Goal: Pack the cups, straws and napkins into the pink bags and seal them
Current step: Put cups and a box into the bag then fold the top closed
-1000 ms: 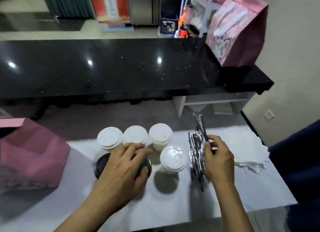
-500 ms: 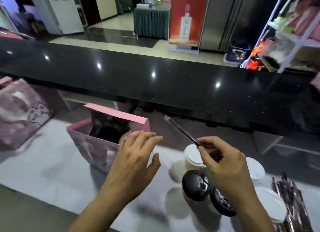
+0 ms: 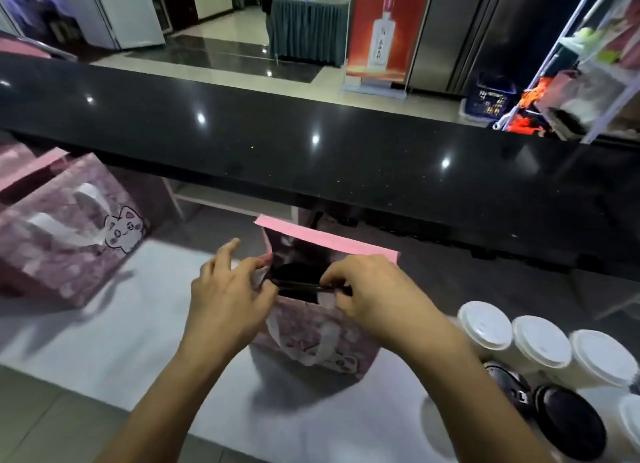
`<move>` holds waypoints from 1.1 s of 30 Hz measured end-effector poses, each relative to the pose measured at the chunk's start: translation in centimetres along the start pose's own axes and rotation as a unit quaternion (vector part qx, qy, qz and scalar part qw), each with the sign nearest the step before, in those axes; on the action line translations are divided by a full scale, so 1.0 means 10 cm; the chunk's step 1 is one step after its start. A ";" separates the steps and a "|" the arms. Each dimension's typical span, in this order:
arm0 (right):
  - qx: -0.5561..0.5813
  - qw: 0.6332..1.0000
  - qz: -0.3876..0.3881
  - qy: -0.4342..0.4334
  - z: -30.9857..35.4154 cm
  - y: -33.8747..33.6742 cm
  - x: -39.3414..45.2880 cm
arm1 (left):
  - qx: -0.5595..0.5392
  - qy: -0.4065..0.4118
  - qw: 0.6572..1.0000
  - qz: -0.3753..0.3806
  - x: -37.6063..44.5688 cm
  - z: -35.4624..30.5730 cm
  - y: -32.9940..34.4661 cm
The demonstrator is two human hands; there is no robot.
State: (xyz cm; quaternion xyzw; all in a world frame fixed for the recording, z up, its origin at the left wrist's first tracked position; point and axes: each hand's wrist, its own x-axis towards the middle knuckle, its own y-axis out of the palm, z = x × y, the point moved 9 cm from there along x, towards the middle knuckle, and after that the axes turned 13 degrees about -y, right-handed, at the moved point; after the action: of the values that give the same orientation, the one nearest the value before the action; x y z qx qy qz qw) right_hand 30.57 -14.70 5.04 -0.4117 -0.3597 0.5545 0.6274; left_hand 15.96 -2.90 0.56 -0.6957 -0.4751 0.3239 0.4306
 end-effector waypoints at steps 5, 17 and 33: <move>0.022 0.992 0.125 0.025 0.00 0.55 0.36 | -0.097 0.032 0.991 0.091 -0.05 0.03 0.08; 0.020 0.985 -0.172 -0.014 -0.08 0.02 -0.04 | -0.005 0.165 0.986 -0.021 -0.19 -0.28 -0.05; -0.115 0.912 -0.336 0.204 -1.20 -0.09 -2.24 | -0.016 0.444 0.895 0.034 -1.54 -2.08 0.92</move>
State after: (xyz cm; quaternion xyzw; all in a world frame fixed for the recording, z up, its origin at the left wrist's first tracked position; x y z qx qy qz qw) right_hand 38.98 -38.36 1.17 -0.4403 -0.4023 0.1697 0.7845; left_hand 32.13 -25.04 1.56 -0.7896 -0.2158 -0.0123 0.5743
